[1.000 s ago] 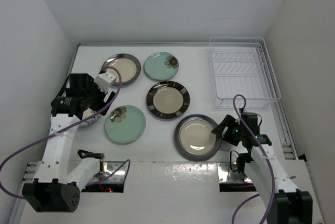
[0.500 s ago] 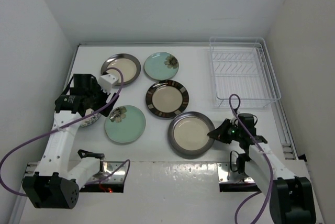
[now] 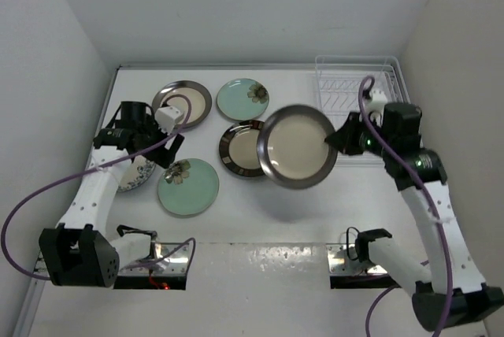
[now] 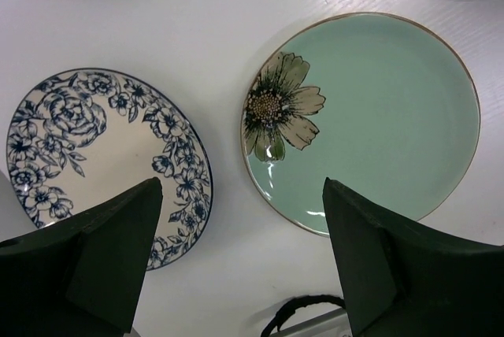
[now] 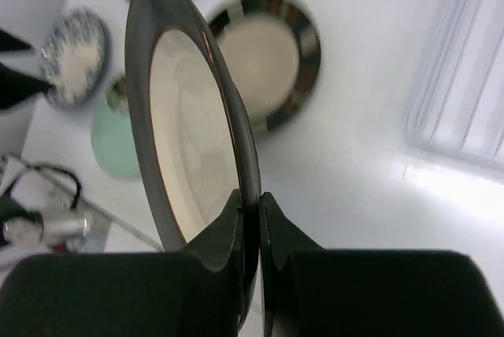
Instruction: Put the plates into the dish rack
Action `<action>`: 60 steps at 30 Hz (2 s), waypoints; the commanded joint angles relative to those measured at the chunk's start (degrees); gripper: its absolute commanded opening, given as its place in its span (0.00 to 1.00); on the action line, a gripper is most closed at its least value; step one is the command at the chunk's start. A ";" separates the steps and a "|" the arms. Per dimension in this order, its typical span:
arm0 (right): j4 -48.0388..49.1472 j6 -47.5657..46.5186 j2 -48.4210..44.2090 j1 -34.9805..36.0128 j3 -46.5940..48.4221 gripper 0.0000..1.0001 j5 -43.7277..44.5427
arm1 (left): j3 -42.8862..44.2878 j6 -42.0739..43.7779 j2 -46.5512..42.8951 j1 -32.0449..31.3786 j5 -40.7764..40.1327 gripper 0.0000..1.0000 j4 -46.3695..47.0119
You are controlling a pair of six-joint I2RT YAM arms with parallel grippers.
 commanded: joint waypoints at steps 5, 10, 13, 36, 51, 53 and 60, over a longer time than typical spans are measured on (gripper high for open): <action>7.74 -8.52 17.97 -2.51 31.46 0.00 17.48 | 7.40 -0.98 6.36 -0.65 0.11 0.88 2.25; 14.84 -17.22 30.18 -4.28 41.70 0.00 32.70 | 11.98 -0.37 11.20 -0.65 -1.99 0.88 2.25; 23.72 -22.84 33.45 -4.54 40.65 0.00 41.50 | 13.12 -0.37 13.12 -0.65 -2.00 0.88 2.25; 44.65 -28.66 53.05 -0.50 37.14 0.00 54.88 | 10.14 -0.89 19.03 0.93 -2.61 0.88 1.72; 45.27 -25.50 58.33 4.07 33.71 0.01 56.83 | 7.07 2.70 27.63 0.93 0.11 0.88 2.86; 44.66 -23.58 58.68 3.99 33.44 0.01 56.82 | 7.06 3.23 29.65 0.93 0.73 0.85 2.86; 42.46 -21.55 58.69 3.81 32.83 0.17 54.98 | 7.84 4.29 35.10 0.93 4.77 0.85 2.86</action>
